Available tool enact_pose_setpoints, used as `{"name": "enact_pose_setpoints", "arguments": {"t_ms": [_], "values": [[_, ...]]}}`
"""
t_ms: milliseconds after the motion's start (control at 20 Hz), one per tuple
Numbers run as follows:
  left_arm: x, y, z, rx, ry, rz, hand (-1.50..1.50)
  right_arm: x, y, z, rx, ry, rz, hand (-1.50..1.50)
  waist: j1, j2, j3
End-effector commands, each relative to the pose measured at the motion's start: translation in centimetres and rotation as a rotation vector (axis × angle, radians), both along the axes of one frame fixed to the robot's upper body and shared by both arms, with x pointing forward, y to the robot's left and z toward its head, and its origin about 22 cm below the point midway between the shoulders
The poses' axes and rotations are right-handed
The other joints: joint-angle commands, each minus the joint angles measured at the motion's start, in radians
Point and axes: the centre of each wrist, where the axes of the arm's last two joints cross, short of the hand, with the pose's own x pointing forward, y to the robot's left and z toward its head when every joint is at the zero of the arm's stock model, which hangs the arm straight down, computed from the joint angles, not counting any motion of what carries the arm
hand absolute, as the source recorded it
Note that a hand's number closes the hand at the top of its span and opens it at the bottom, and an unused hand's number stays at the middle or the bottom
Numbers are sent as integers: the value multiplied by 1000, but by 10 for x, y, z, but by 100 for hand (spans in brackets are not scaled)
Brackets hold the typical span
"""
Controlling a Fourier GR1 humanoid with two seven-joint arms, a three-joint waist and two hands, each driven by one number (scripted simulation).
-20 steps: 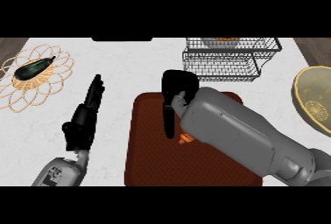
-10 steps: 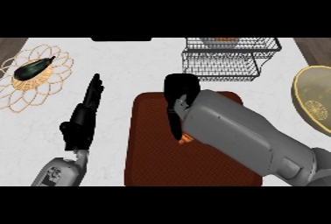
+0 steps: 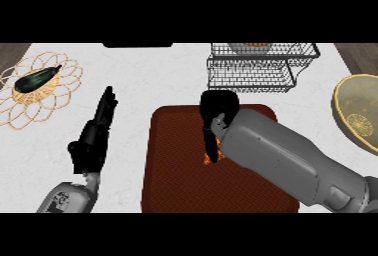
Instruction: Pick the croissant from the tray and place it in the tiered basket
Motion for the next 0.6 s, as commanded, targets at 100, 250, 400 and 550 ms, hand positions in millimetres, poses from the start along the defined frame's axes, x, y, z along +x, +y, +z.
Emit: {"name": "enact_pose_setpoints", "arguments": {"t_ms": [100, 250, 400, 550], "values": [[-7, -14, -3, -7, -8, -7, 0, -8, -8, -11, -109, 37, -146, -150, 2, 1, 0], [5, 12, 15, 1, 11, 5, 0, -8, -16, -4, -77, 21, -134, -150, 5, 2, 1], [-3, -1, -1, -4, 5, -12, 0, -23, -5, -21, -75, 38, -127, -150, 5, 2, 0], [-4, -4, 8, 7, -3, -15, 0, -20, 1, -13, -73, 44, -123, -150, 8, 2, 0]]}}
